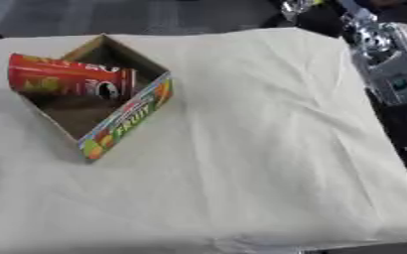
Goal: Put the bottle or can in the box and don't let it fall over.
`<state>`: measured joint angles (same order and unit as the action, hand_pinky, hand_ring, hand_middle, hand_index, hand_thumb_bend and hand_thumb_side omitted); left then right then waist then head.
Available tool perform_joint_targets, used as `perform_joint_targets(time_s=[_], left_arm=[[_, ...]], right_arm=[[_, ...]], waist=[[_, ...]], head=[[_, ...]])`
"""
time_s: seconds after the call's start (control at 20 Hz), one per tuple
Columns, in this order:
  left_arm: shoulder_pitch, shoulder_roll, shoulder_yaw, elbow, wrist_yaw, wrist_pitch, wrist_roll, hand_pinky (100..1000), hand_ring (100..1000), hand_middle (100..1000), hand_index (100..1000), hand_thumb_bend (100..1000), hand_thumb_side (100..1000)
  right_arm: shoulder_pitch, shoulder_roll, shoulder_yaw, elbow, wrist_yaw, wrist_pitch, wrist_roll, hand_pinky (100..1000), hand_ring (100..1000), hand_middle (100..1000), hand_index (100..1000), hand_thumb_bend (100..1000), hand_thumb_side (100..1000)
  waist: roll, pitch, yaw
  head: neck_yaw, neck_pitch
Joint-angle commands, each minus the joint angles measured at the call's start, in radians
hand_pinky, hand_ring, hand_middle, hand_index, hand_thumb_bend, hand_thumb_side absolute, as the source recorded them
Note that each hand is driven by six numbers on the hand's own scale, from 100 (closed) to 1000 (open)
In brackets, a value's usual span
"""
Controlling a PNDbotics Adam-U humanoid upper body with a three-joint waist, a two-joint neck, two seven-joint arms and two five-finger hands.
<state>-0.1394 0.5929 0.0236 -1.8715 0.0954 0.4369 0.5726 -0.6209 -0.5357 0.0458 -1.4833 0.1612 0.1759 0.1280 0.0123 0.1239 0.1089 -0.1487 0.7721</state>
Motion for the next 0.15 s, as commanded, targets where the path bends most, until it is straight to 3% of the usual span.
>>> perform_joint_targets(time_s=[0.05, 0.15], left_arm=[[-0.003, 0.010, 0.018, -0.038, -0.019, -0.008, 0.014, 452, 853, 917, 699, 350, 629], [-0.002, 0.001, 0.020, -0.051, -0.029, -0.014, 0.024, 451, 853, 918, 700, 352, 627]], right_arm=[[0.032, -0.057, -0.044, -0.044, -0.065, 0.001, -0.036, 664, 1000, 1000, 1000, 100, 544], [0.068, -0.065, -0.060, -0.050, -0.096, 0.005, -0.049, 661, 1000, 1000, 1000, 100, 558]], waist=[[0.015, -0.031, -0.003], [0.016, -0.032, -0.004]], head=[[0.011, -0.002], [0.015, -0.002]])
